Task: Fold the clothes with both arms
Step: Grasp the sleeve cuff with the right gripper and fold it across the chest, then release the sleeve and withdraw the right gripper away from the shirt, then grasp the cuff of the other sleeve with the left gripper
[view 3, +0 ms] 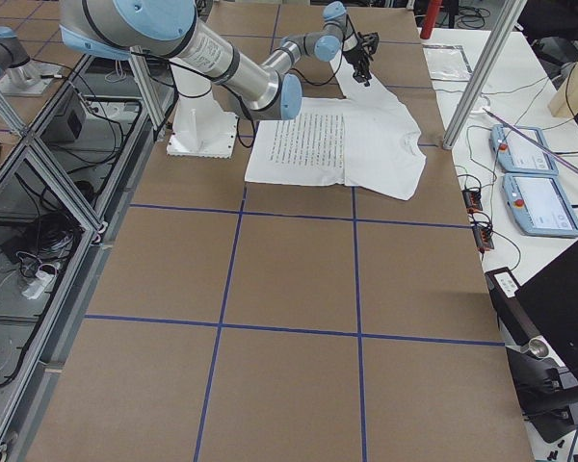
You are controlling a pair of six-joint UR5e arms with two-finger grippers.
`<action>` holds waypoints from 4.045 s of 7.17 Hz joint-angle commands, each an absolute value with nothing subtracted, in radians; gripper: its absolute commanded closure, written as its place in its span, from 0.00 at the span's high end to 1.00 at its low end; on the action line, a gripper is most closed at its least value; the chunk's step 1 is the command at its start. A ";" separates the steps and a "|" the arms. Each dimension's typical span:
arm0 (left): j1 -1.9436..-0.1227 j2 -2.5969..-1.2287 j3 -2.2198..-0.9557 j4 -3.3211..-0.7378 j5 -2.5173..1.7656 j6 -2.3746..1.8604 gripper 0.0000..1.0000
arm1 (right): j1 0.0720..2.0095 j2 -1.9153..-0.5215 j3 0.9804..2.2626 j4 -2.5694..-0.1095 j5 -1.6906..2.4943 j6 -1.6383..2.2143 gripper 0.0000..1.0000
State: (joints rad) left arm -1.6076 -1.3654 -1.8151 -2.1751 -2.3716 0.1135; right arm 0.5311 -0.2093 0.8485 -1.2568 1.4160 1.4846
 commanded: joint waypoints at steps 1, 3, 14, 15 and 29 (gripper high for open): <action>-1.608 -1.368 -1.818 -2.175 -2.372 0.107 1.00 | 0.535 -0.187 0.850 -1.265 1.422 1.483 0.99; -1.605 -1.440 -1.816 -2.175 -2.364 0.101 1.00 | 0.592 -0.204 0.914 -1.413 1.529 1.439 1.00; -1.130 -1.467 -1.422 -2.788 -2.138 -0.307 1.00 | 1.196 -1.457 1.925 -1.373 2.236 0.414 1.00; -1.070 -1.466 -1.395 -2.810 -2.114 -0.319 1.00 | 1.203 -1.491 1.925 -1.332 2.238 0.414 1.00; -0.982 -1.493 -1.295 -2.870 -2.039 -0.305 0.00 | 1.206 -1.503 1.931 -1.325 2.233 0.423 1.00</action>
